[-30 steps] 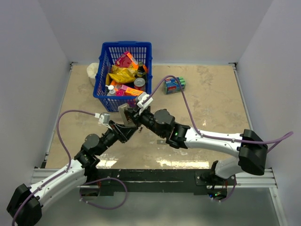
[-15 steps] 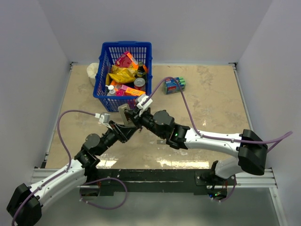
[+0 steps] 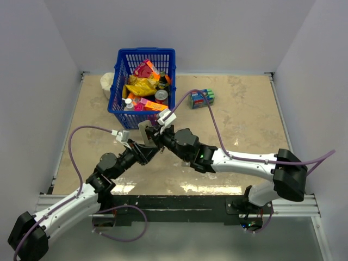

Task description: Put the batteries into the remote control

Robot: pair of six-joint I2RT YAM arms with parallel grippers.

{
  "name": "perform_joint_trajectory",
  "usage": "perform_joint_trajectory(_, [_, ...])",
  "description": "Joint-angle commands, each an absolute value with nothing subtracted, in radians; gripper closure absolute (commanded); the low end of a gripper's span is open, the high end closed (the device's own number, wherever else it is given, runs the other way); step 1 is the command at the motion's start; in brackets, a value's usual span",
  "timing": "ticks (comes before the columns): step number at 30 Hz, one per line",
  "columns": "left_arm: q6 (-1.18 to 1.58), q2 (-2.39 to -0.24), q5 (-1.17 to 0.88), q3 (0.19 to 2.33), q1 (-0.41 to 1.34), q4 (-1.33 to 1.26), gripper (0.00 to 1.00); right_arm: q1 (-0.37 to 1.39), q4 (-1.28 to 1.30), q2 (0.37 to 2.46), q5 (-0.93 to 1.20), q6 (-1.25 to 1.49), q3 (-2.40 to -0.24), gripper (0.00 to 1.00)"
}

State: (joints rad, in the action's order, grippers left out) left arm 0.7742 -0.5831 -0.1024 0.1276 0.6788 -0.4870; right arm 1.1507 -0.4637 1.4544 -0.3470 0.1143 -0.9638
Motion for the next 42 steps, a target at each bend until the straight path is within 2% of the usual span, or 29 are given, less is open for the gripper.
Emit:
perform_joint_trajectory(1, [0.747, -0.563, -0.104, 0.183, 0.676, -0.609, 1.0, 1.138, -0.384, 1.483, -0.479, 0.133, -0.989, 0.95])
perform_joint_trajectory(10, [0.723, -0.561, -0.117, 0.184, 0.676, -0.637, 1.0, 1.14, -0.367, 1.511, -0.471, 0.106, -0.986, 0.87])
perform_joint_trajectory(23, [0.698, -0.523, -0.09, 0.17, 0.676, -0.675, 1.0, 1.144, -0.278, 1.572, -0.537, 0.173, -1.011, 0.89])
perform_joint_trajectory(42, [0.699, -0.621, -0.12, 0.204, 0.678, -0.589, 1.0, 1.144, -0.33, 1.503, -0.514, 0.095, -1.065, 0.88])
